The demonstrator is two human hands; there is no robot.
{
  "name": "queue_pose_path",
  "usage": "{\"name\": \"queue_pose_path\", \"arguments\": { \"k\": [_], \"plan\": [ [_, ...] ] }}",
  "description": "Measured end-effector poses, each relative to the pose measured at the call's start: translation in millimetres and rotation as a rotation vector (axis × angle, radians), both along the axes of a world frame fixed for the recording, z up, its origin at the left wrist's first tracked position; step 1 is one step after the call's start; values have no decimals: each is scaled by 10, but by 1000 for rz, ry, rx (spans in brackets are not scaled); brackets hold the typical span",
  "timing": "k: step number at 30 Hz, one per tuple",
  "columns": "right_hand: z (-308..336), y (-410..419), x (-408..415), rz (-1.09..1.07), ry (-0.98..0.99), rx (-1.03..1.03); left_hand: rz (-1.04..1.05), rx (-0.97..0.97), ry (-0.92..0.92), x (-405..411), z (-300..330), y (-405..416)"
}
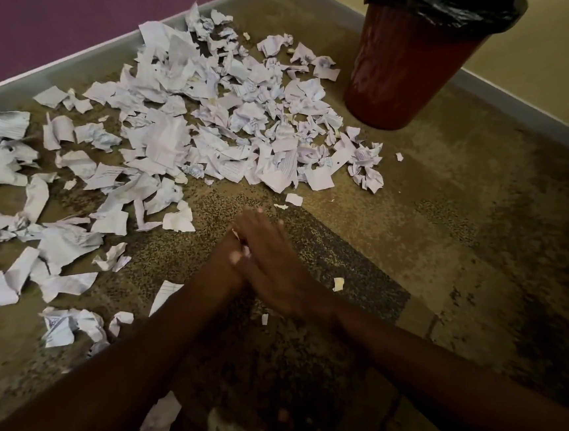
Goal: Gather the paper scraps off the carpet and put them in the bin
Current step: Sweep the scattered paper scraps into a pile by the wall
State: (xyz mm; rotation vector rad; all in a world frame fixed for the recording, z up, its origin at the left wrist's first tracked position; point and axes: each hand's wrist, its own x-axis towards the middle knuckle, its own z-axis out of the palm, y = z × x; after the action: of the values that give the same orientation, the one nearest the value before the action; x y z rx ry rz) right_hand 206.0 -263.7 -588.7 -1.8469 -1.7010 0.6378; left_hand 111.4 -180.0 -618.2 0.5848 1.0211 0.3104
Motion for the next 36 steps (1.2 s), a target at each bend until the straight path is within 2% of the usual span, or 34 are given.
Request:
{"name": "queue_pose_path", "arguments": {
  "k": [1, 2, 3, 5, 8, 10, 12, 13, 17, 19, 21, 29, 33, 35, 36],
  "plan": [
    [3, -1, 80, -88, 59, 56, 13, 35, -42, 30, 7, 36],
    [-33, -5, 199, -185, 108, 102, 68, 97, 14, 71, -1, 50],
    [-92, -20, 345, -263, 113, 121, 157, 38, 115, 131, 29, 103],
    [-212, -92, 694, -329, -25, 17, 219, -45, 132, 116, -41, 185],
    [-357, -304, 1211, -196, -268, -396, 12, 201, 289, -14, 49, 183],
    [-448, -458, 1419, -53, -347, -591, -202, 580, 427, -96, 9, 165],
    [-516, -574, 1484, 49, -322, -630, -415, 950, 455, -182, -79, 131],
    [-549, -612, 1493, 81, -287, -604, -489, 1043, 423, -224, -108, 98],
    [-544, -626, 1489, 120, -241, -478, -789, 1141, 352, -342, -265, -24],
    [-531, -609, 1477, 122, -229, -457, -949, 1201, 362, -395, -361, -94],
    [-535, -596, 1472, 134, -240, -472, -1023, 1232, 347, -441, -435, -153],
    [-567, -457, 1439, 141, -170, -424, -878, 1322, 319, -510, -543, -291],
    [-522, -148, 1350, -162, -9, -218, -818, 1361, 371, -462, -586, -355],
    [-579, 135, 1348, -279, -3, -176, -658, 1311, 373, -443, -556, -399],
    [-622, 290, 1350, -323, -44, -199, -515, 1305, 343, -432, -545, -423]
  ]
}}
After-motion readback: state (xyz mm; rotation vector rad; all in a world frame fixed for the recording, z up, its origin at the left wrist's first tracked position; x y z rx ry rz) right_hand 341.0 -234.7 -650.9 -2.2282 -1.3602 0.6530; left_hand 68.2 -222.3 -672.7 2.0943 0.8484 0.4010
